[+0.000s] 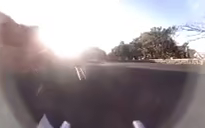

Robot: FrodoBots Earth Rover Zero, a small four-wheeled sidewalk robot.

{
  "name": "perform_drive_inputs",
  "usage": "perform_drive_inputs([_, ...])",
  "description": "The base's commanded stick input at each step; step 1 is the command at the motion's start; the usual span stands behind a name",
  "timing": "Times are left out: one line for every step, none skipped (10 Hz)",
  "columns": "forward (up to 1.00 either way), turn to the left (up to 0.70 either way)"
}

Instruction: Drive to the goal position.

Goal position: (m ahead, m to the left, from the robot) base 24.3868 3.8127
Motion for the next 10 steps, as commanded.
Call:
perform_drive_inputs([0.5,0.0])
perform_drive_inputs([0.5,0.0])
perform_drive_inputs([0.5,0.0])
perform_drive_inputs([0.5,0.0])
perform_drive_inputs([0.5,0.0])
perform_drive_inputs([0.5,0.0])
perform_drive_inputs([0.5,0.0])
perform_drive_inputs([0.5,0.0])
perform_drive_inputs([0.5,0.0])
perform_drive_inputs([0.5,0.0])
